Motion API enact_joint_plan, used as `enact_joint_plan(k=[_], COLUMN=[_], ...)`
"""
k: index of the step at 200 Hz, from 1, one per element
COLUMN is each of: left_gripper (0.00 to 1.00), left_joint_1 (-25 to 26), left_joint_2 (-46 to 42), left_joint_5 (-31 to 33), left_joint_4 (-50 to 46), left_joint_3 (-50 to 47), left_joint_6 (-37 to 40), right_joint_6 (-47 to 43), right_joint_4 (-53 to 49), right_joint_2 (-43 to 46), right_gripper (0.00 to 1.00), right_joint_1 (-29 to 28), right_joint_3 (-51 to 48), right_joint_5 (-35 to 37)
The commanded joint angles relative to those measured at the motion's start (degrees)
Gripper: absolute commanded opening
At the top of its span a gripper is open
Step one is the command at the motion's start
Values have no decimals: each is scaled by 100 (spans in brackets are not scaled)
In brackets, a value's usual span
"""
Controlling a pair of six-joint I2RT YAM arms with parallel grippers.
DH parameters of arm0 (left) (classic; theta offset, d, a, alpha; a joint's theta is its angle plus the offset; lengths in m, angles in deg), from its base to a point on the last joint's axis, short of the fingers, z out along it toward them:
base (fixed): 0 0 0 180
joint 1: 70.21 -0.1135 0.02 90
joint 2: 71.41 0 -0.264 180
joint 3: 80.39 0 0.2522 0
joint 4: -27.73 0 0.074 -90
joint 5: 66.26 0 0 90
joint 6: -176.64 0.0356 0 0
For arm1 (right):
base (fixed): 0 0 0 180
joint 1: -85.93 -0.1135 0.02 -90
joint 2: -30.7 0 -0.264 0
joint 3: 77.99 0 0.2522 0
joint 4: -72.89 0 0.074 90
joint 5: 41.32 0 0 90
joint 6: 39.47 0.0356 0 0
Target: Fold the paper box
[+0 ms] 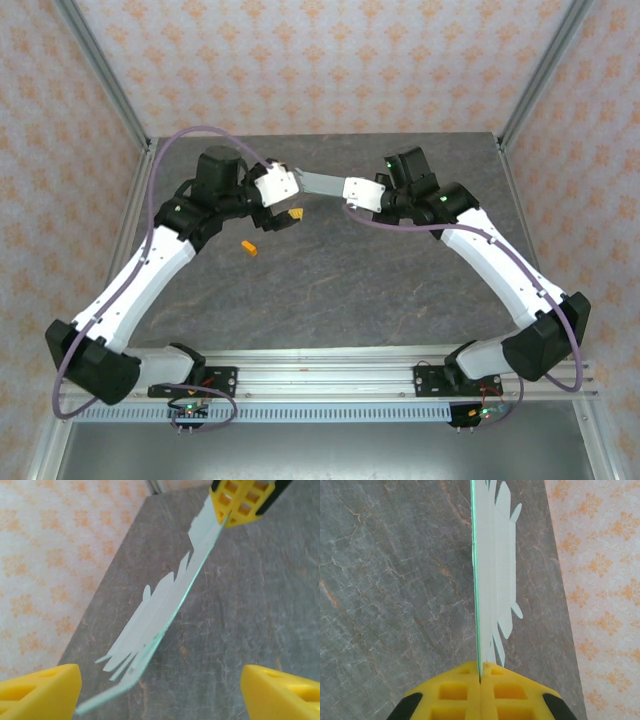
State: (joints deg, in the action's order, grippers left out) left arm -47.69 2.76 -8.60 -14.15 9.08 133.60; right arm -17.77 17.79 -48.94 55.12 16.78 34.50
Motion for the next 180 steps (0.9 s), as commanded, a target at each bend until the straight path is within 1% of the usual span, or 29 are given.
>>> enact_joint_plan(k=[1, 18, 35, 39, 57, 75, 96, 104, 118, 135, 142, 147, 157, 160, 162, 171, 180], left_gripper=[82, 79, 70, 67, 49, 35, 12, 9, 6, 3, 2, 1, 0, 0, 0, 0, 0], left_joint_1=[33, 70, 123, 126, 154, 173, 187, 196, 208, 217, 222, 218, 233, 242, 243, 250, 276], left_joint_2=[333, 618, 877, 940, 1185, 1316, 1363, 1355, 1299, 1145, 1071, 1013, 893, 858, 835, 732, 651], left_joint_5=[-184, -215, -305, -319, -324, -357, -341, -328, -315, -181, -98, -41, 130, 196, 226, 430, 633], left_joint_4=[-769, -848, -970, -1019, -1093, -1132, -1053, -1001, -829, -409, -218, -110, 110, 193, 237, 446, 575], left_joint_3=[508, 742, 952, 1006, 1188, 1271, 1258, 1236, 1128, 912, 814, 742, 614, 568, 544, 429, 341], left_joint_6=[1228, 1434, 1602, 1641, 1679, 1665, 1576, 1501, 1329, 958, 790, 687, 473, 397, 339, 101, -73], right_joint_6=[-106, -105, -88, -84, -55, -34, 57, 132, 308, 631, 796, 923, 1415, 1520, 1685, 2214, 2764], right_joint_4=[-189, -225, -214, -215, -195, -101, 87, 139, 216, 323, 378, 416, 553, 587, 631, 705, 749], right_joint_2=[-49, -48, -45, -49, -44, -26, -42, -47, -45, -26, -4, 19, 77, 90, 115, 156, 192], right_gripper=[0, 0, 0, 0, 0, 0, 0, 1, 4, 15, 22, 29, 43, 45, 48, 56, 60], right_joint_1=[17, 15, 15, 19, 18, 31, 30, 36, 44, 43, 47, 48, 48, 48, 43, 46, 40], right_joint_3=[210, 219, 214, 213, 224, 175, 107, 88, 86, 97, 103, 123, 165, 179, 201, 324, 492], right_joint_5=[-136, -157, -165, -165, -173, -114, 82, 131, 135, 62, 34, 21, 29, 33, 56, 115, 155])
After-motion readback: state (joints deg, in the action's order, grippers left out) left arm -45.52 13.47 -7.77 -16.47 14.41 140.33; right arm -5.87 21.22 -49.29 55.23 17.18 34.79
